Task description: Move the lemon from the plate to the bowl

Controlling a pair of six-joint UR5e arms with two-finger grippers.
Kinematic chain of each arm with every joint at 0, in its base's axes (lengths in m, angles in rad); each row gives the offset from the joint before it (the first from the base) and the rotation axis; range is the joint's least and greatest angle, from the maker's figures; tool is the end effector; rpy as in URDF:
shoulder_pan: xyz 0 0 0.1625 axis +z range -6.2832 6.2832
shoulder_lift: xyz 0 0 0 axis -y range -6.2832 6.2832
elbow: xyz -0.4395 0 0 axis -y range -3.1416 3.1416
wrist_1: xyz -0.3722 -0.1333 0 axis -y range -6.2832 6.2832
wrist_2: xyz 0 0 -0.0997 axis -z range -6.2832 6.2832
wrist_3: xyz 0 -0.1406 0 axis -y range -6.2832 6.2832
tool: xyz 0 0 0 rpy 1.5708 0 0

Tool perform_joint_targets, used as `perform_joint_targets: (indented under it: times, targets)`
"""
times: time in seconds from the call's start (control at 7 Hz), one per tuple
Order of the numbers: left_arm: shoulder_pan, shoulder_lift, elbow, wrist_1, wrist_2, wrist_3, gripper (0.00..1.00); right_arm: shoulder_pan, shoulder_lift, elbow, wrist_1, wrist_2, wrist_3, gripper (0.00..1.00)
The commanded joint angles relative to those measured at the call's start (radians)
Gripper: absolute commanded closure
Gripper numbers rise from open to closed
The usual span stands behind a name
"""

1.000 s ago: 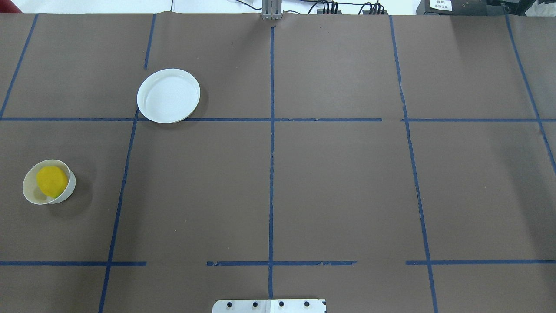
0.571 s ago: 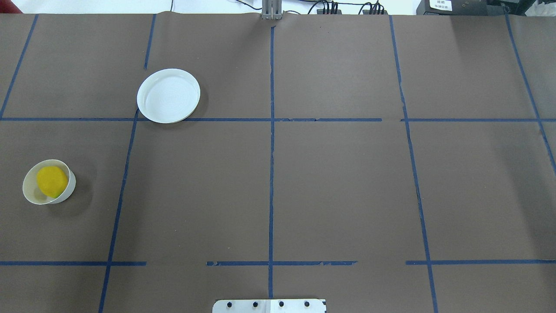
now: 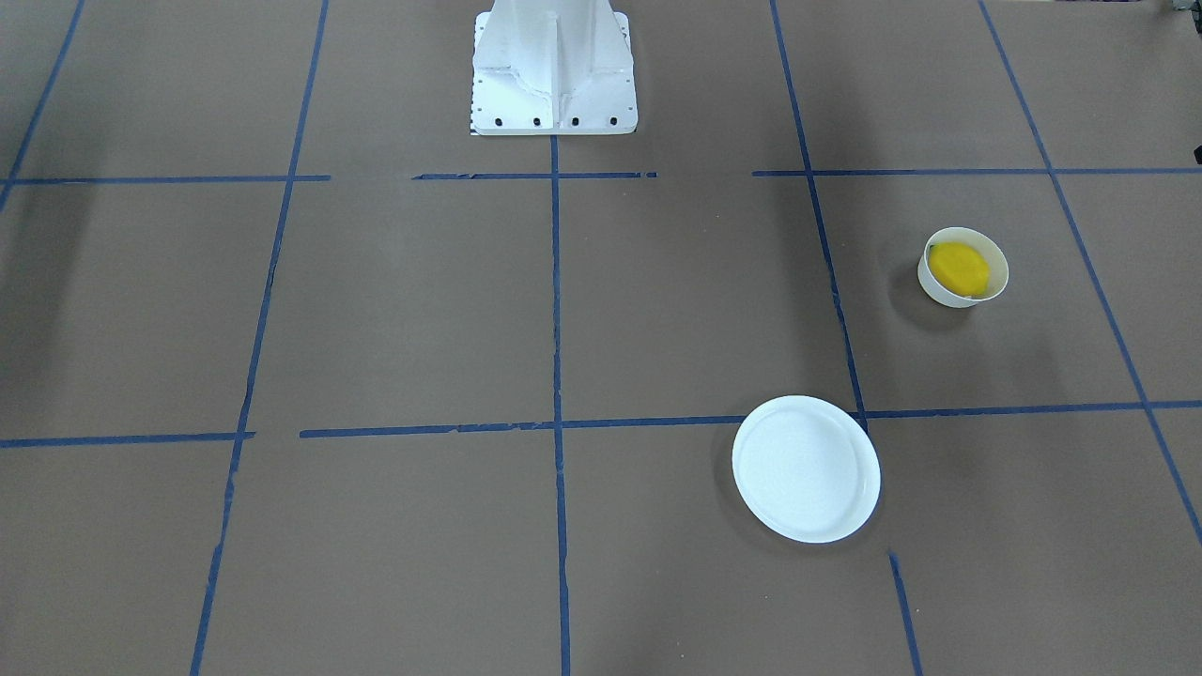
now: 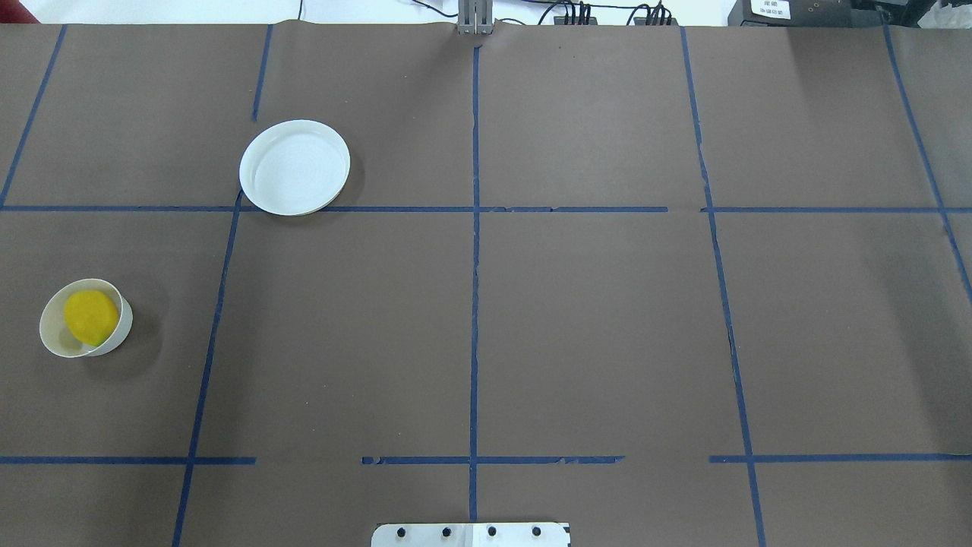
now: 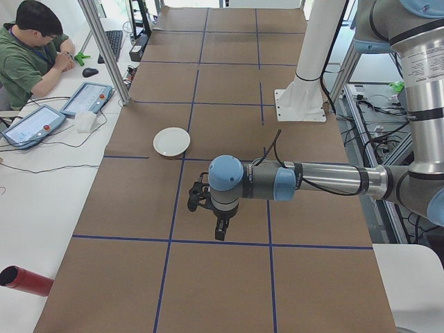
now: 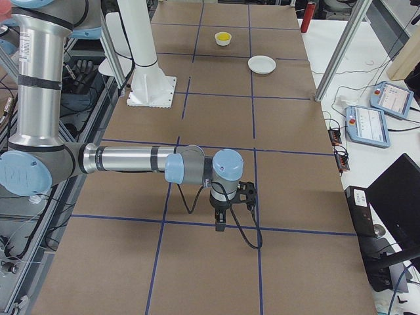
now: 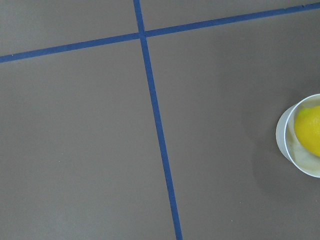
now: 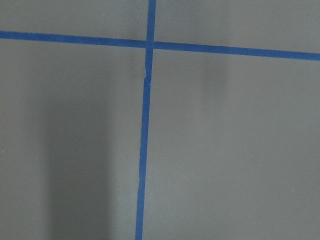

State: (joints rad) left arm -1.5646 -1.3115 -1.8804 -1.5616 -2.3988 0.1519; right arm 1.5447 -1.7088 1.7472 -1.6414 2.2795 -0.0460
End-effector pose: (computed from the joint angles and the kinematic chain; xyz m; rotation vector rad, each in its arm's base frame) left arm -0.0275 -0.3627 0.6595 0.0990 0.8239 0.1660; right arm 0.0311 -0.4086 0.6934 -0.0238 -0.7090 -0.0576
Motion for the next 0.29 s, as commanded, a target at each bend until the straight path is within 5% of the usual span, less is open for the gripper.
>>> perform_joint_targets:
  times: [0.0, 0.14]
  targets:
    - [0.0, -0.002, 0.0, 0.0, 0.001, 0.0, 0.0, 0.0, 0.0, 0.0, 0.0, 0.0, 0.0, 0.0]
    - [0.002, -0.002, 0.0, 0.0, 0.0, 0.0, 0.0, 0.0, 0.0, 0.0, 0.0, 0.0, 0.0, 0.0]
